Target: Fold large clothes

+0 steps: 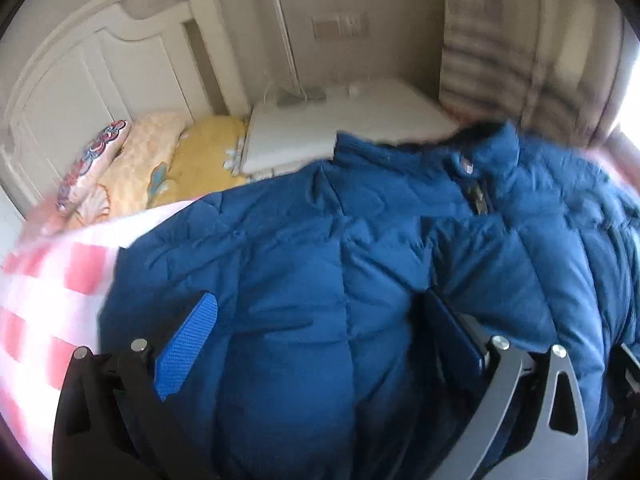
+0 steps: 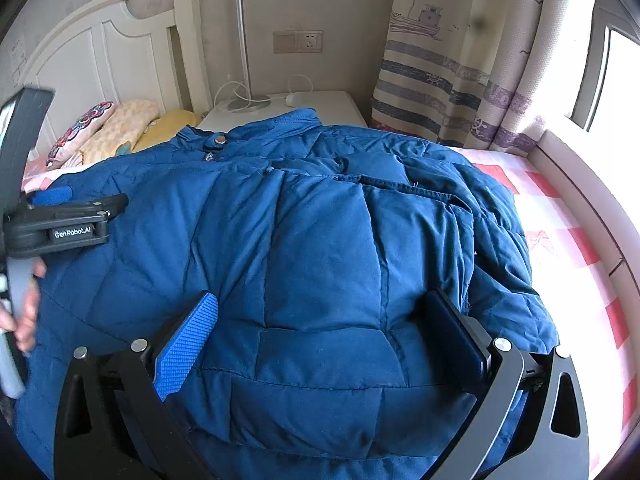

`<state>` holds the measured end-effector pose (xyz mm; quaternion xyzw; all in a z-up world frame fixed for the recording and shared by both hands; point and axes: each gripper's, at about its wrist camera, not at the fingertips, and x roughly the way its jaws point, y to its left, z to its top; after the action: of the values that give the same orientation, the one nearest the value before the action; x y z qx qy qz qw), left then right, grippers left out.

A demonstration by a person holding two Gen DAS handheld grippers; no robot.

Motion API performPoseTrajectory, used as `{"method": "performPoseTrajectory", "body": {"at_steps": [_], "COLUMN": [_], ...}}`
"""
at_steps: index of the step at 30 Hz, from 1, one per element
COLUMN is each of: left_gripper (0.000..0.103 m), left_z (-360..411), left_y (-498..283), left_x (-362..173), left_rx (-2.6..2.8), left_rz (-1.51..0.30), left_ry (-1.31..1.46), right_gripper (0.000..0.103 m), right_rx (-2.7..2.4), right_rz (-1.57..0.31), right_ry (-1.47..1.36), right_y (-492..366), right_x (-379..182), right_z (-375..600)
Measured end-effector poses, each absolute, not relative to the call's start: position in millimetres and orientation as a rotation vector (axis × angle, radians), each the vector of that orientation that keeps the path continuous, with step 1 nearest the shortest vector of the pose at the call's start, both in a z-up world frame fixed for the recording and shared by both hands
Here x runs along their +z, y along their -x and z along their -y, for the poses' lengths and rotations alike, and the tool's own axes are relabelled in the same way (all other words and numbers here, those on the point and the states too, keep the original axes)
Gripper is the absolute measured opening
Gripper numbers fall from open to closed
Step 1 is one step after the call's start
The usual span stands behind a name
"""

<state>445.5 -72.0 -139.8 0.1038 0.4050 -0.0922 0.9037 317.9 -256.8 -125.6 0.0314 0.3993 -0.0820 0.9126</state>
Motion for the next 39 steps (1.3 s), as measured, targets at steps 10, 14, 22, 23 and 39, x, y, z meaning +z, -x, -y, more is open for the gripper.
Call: {"method": "performPoseTrajectory", "body": {"at_steps": [10,14,22,23,39], "left_gripper": [0.101,0.101,0.101,0.101,0.101], "left_z": [48,38,33,33,-15], "left_y": [-387,-353,-361,-359,-283], "left_x": [-108,-107,-143,-141,-158], "left_rx": [-0.19,-0.2,-0.182,-0.173,-0.198], "left_rz": [-0.769,-0.737,-0.803,-0.804,-0.919], "left_ry": [-0.16,-0.217,-0.263,-0.272,-0.152], "right_gripper": [0.099,0.099,0.099,0.099,0.099], "right_rx": [-0.169,-0.17,-0.17,-0.17,-0.168], "right_rz": [-0.823,-0.824,-0.822,-0.823,-0.822], "right_ry": [-0.064,-0.063,-0.065,-0.065,-0.064], "right_y": [-318,-318,-318,-318,-318], "right_x": [-125,-125,-125,-125,-125], "right_z": [257,257,257,257,257]}}
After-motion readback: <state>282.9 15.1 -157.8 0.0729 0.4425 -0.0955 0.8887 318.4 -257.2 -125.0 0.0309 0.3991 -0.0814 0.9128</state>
